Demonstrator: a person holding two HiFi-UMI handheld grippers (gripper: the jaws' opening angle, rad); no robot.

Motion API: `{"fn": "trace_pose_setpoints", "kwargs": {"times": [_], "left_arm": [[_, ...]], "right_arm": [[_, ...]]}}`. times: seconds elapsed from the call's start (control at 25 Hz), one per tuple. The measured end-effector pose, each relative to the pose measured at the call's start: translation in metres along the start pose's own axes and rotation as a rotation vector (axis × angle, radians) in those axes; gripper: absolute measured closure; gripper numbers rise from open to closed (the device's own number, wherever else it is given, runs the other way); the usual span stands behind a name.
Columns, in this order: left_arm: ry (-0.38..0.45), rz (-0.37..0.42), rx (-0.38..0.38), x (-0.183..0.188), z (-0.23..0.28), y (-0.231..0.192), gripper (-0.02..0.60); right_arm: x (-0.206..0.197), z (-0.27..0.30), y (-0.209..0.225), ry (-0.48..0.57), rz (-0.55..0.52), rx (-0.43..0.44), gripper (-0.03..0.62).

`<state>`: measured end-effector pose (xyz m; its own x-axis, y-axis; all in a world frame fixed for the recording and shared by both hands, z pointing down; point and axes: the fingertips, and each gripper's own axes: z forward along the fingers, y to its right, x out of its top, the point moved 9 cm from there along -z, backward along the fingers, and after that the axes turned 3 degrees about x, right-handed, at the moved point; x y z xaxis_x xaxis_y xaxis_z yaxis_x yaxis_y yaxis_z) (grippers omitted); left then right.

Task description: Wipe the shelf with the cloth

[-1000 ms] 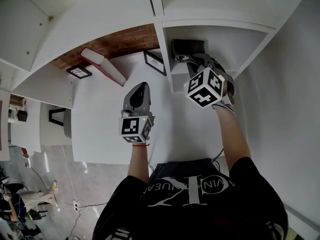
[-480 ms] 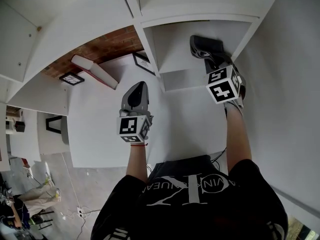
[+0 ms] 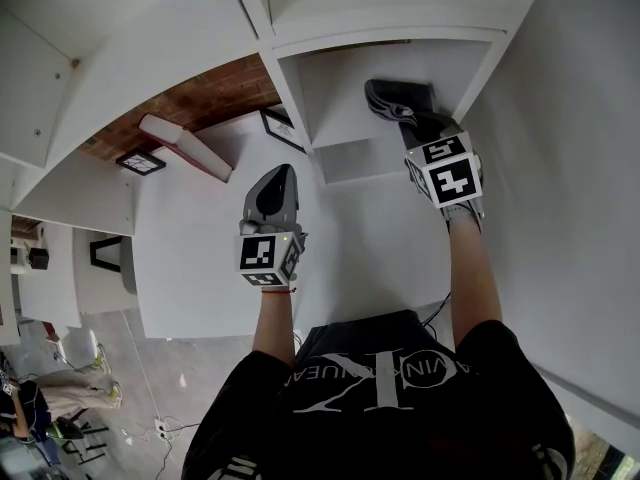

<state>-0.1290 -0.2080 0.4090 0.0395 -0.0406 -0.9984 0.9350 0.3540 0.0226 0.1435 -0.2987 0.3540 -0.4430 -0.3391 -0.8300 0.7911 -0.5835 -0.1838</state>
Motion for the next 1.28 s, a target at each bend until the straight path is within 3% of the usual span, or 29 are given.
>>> {"fn": "trace_pose_setpoints", "kwargs": {"times": [0.32,0.56,0.88,1.28], "left_arm": [[-0.008,-0.012,0.049,-0.006,-0.015,-0.012,0.571],[0.022,-0.010,0.081,-0.001,-0.010,-0.022,0.571],[0.045,-0.028,0.108,0.016,0.021,-0.039,0.571],[0.043,-0.039,0.080,0.020,0.048,-0.050,0.571]], "right_arm": [[0.030,0.026,-0.035,-0.062,-0.151,0.145,0.540],[0.047,0.039,-0.059,-0.061,-0.286,0.203,0.540],[0.070,0.061,-0.075,-0.102,-0.438,0.207,0.540],[0.086,0.091,-0.066,-0.113,-0.451,0.197,0.540]]}}
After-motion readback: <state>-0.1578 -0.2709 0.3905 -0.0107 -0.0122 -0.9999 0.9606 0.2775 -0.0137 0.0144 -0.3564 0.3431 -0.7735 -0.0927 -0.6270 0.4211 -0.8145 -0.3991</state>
